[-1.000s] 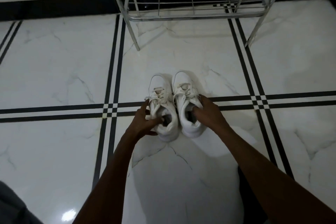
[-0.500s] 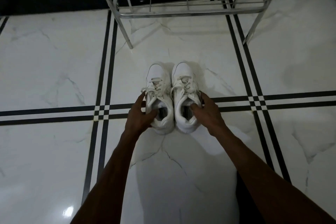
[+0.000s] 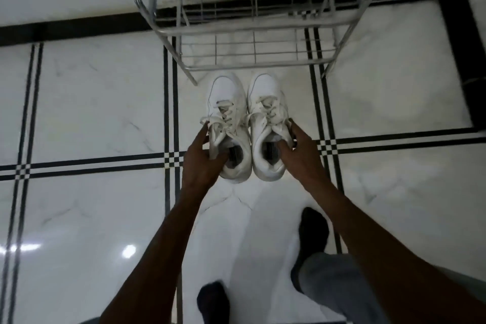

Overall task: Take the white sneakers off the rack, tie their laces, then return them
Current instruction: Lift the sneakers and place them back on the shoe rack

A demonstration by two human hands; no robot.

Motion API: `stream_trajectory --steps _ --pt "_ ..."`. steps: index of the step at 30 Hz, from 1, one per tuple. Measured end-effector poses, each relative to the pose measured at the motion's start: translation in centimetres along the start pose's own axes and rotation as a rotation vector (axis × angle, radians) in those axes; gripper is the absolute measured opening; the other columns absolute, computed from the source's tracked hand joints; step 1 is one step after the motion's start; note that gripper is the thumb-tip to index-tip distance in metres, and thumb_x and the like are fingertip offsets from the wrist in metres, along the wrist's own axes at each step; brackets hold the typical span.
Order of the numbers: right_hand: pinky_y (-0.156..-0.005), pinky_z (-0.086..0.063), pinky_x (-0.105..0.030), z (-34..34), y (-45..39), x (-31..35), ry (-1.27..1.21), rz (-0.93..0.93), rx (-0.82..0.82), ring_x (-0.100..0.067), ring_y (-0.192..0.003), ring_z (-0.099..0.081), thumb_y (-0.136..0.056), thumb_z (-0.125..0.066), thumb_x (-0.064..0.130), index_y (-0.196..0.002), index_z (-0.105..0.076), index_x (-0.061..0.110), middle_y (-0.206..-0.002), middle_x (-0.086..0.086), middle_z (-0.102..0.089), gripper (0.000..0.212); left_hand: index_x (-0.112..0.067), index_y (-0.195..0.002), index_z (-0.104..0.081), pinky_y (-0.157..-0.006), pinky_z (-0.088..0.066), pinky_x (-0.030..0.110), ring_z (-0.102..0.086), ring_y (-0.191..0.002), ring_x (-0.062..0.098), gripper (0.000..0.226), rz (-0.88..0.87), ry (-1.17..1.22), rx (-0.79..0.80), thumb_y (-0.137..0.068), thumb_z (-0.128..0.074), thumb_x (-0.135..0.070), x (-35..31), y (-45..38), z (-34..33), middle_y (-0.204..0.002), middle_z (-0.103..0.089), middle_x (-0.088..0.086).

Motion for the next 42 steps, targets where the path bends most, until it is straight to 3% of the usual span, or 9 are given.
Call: stream_trajectory --steps 10,15,17,23,27,30,34,38,42 --pt "-0.107 -0.047 -0.038 12.0 3.0 15.8 0.038 0.012 -0.01 -0.023 -0.129 -0.056 -0.095 -0.056 0.027 -0.148 -0.044 0.021 -0.139 -0.007 -0.06 0.055 -0.029 -0.149 -0.05 -0.065 -0.063 0.027 -0.073 -0.081 0.001 0.068 -0.035 0.025 -0.038 -0.087 -0.071 -0.008 -19.1 4.6 5.0 -0.128 -0.068 -0.008" --pt "-0.077 -0.037 -0.001 15.4 0.5 21.2 0.032 0.076 -0.042 -0.022 -0.118 -0.06 -0.097 -0.055 0.016 -0.142 -0.051 0.012 -0.13 -0.011 -0.065 0.046 -0.031 -0.149 -0.049 -0.077 -0.064 0.038 -0.073 -0.101 0.02 0.07 -0.064 0.054 -0.045 -0.086 -0.072 -0.012 -24.4 2.4 5.7 -0.132 -0.068 -0.005" --pt "-0.075 -0.035 0.003 15.9 -1.1 22.2 0.024 0.081 -0.035 -0.022 -0.122 -0.059 -0.097 -0.055 0.015 -0.144 -0.049 0.012 -0.134 -0.011 -0.063 0.047 -0.036 -0.15 -0.047 -0.078 -0.064 0.047 -0.074 -0.099 0.023 0.073 -0.054 0.049 -0.034 -0.083 -0.072 -0.022 -25.5 0.8 5.8 -0.134 -0.067 -0.003" --pt "-0.097 -0.046 -0.026 14.6 -8.0 25.2 0.057 0.067 -0.005 -0.024 -0.123 -0.06 -0.096 -0.055 0.019 -0.144 -0.047 0.017 -0.133 -0.008 -0.064 0.049 -0.035 -0.149 -0.048 -0.082 -0.063 0.051 -0.074 -0.102 0.02 0.069 -0.035 0.065 -0.016 -0.086 -0.072 -0.019 -27.0 -7.0 6.3 -0.134 -0.067 -0.004" --pt "-0.089 -0.048 -0.017 12.5 -14.2 25.9 0.068 0.08 0.019 -0.018 -0.112 -0.064 -0.095 -0.054 0.012 -0.134 -0.054 0.012 -0.122 -0.008 -0.068 0.039 -0.032 -0.151 -0.046 -0.083 -0.063 0.05 -0.07 -0.108 0.024 0.069 -0.013 0.092 0.017 -0.09 -0.068 -0.009 -26.5 -13.3 6.2 -0.135 -0.065 0.0" --pt "-0.096 -0.052 -0.033 11.4 -17.7 25.7 0.081 0.042 0.03 -0.023 -0.112 -0.065 -0.095 -0.054 0.013 -0.133 -0.054 0.011 -0.119 -0.009 -0.069 0.039 -0.026 -0.153 -0.043 -0.075 -0.063 0.041 -0.071 -0.106 0.024 0.071 -0.007 0.079 0.034 -0.09 -0.068 -0.004 -26.4 -17.3 5.7 -0.139 -0.063 0.003" --pt "-0.101 -0.048 -0.031 10.0 -22.0 25.3 0.082 0.02 0.024 -0.018 -0.117 -0.061 -0.097 -0.056 0.017 -0.14 -0.051 0.013 -0.126 -0.002 -0.065 0.043 -0.019 -0.155 -0.04 -0.068 -0.06 0.032 -0.071 -0.106 0.027 0.071 -0.024 0.059 0.054 -0.091 -0.064 0.002 -26.4 -21.8 4.9 -0.14 -0.062 0.003" --pt "-0.104 -0.049 -0.035 9.0 -24.2 23.7 0.072 -0.047 0.017 -0.024 -0.123 -0.061 -0.098 -0.055 0.02 -0.141 -0.05 0.016 -0.13 -0.008 -0.065 0.043 -0.019 -0.154 -0.042 -0.085 -0.062 0.043 -0.068 -0.107 0.016 0.068 -0.017 0.061 0.06 -0.092 -0.065 -0.001 -25.7 -23.8 4.8 -0.138 -0.063 0.002" --pt "-0.105 -0.05 -0.043 9.0 -24.7 23.5 0.063 -0.076 0.01 -0.023 -0.122 -0.061 -0.097 -0.055 0.021 -0.14 -0.05 0.018 -0.129 -0.007 -0.065 0.044 -0.019 -0.153 -0.043 -0.083 -0.061 0.032 -0.067 -0.1 -0.001 0.066 -0.032 0.031 0.052 -0.093 -0.067 -0.004 -25.7 -24.5 5.0 -0.133 -0.064 -0.004"
Point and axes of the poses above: each hand's wrist, its own y-axis away from the middle knuckle, its own z-axis out of the back of the hand, x = y × z, the point moved 10 cm from there along -y, towards the middle knuckle
